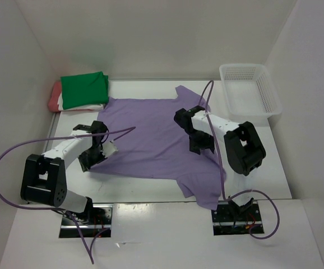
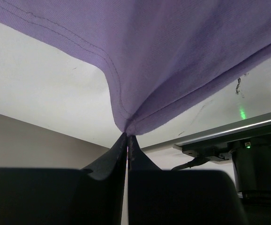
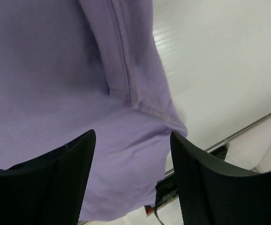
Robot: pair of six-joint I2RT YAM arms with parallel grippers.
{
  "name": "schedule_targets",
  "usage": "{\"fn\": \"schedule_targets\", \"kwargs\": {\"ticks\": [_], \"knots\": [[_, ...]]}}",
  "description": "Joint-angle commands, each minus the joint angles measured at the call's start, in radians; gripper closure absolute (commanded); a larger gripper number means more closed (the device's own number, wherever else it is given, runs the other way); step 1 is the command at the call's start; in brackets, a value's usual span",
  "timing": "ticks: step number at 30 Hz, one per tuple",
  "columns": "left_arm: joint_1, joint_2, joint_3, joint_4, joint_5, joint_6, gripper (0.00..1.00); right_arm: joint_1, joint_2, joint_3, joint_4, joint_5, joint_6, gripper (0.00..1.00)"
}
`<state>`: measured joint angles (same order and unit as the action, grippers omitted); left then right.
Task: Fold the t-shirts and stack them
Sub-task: Flatten out the tshirt
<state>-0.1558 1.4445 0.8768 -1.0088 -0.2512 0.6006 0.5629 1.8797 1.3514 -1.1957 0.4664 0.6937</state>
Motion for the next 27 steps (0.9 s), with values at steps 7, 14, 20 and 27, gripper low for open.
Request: {"fn": "schedule_targets", "kwargs": {"ticks": [7, 14, 20, 27], "knots": [[-0.002, 0.027, -0.012, -0.022, -0.02, -0.016, 0.97, -0.023, 0.079, 0.006, 0.08, 0.048, -0.075, 0.42], [-0.002, 0.027, -0.012, -0.022, -0.02, -0.016, 0.97, -0.093, 0.09, -0.044, 0.159, -0.018, -0.1, 0.53], [-0.002, 0.027, -0.012, -0.022, -0.03, -0.025, 0.97, -0.236, 0.027, -0.073, 0.209, -0.095, -0.111, 0.99], [0.007, 0.027, -0.039, -0.013, -0.049, -0.035, 0.97, -0.496, -0.165, -0.121, 0.251, -0.212, -0.12, 0.98]]}}
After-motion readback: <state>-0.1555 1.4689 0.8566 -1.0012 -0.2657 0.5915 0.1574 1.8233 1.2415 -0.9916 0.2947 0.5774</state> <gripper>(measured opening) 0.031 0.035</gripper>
